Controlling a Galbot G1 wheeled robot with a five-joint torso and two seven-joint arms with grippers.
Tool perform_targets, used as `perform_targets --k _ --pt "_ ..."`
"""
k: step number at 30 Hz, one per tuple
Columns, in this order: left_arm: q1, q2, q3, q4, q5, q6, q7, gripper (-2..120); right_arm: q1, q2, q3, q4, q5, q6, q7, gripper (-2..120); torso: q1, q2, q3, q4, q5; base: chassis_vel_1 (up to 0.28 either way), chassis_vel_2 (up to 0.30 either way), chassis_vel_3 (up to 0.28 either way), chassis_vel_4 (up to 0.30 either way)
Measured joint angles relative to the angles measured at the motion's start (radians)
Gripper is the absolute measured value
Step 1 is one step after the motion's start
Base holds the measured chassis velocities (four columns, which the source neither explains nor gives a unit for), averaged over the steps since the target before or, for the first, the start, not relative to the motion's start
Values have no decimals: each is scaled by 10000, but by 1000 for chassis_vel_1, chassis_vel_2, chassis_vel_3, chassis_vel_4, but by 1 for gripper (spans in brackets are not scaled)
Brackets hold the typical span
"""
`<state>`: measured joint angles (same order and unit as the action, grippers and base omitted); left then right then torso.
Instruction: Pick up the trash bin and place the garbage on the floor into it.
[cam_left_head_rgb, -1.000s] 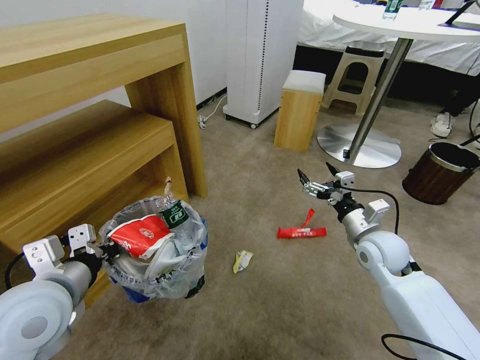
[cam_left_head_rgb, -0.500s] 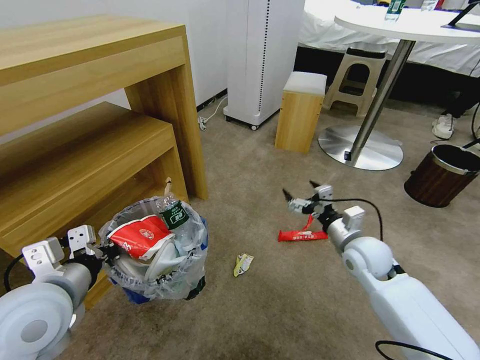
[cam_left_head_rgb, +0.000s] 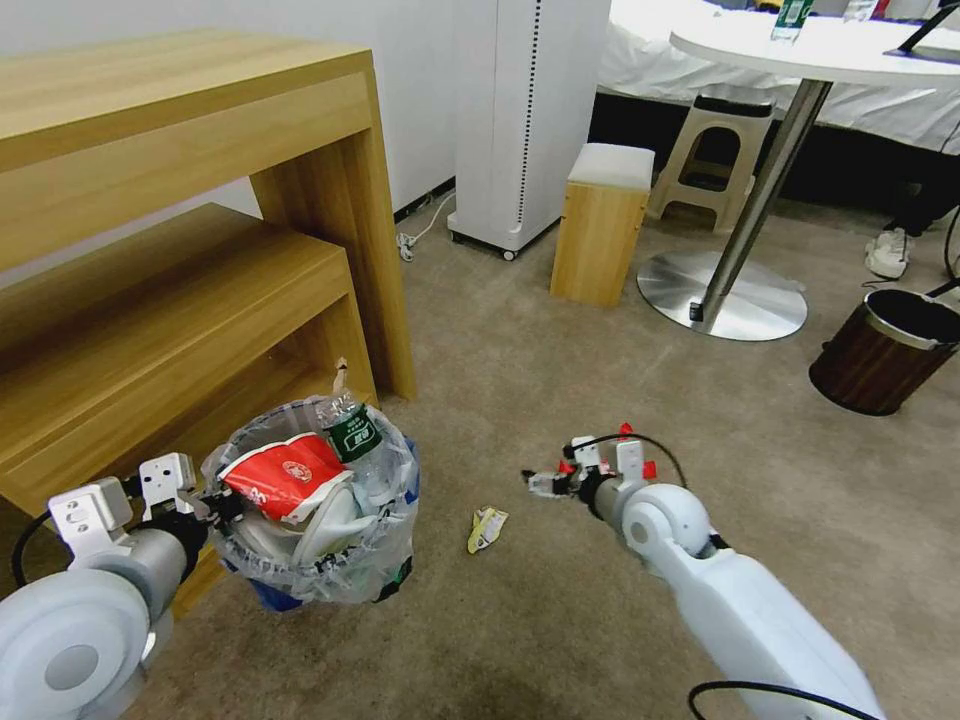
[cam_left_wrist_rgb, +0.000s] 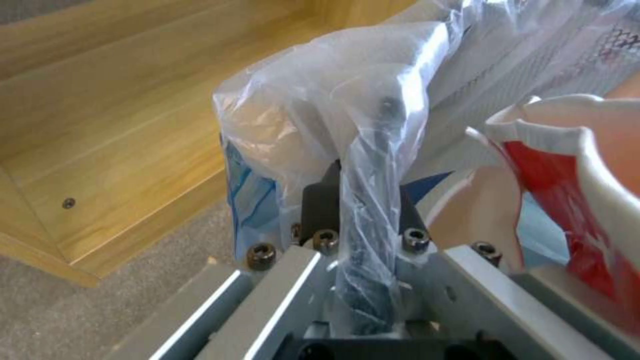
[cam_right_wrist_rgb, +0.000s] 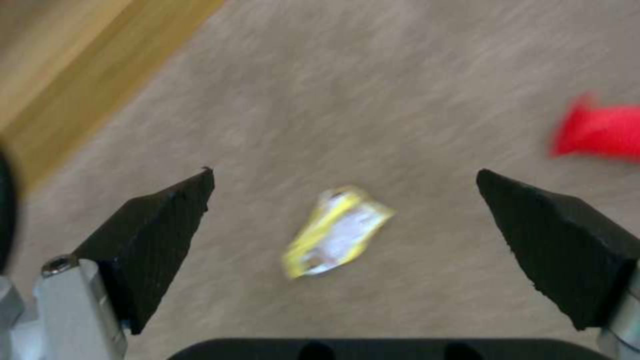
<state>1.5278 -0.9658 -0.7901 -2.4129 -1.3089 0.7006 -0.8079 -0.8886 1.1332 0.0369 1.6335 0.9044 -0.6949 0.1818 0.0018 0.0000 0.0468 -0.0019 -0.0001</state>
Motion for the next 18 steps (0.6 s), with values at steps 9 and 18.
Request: perform_targets --k 9,18 --pt "1 -7 35 -30 38 1 6 1 174 781 -561 -641 621 -482 174 100 0 0 0 -1 -1 0 0 0 0" --pt "101 -38 22 -163 111 12 28 1 484 1750 -903 -1775 674 -475 976 100 0 0 0 0 -1 0 0 0 0"
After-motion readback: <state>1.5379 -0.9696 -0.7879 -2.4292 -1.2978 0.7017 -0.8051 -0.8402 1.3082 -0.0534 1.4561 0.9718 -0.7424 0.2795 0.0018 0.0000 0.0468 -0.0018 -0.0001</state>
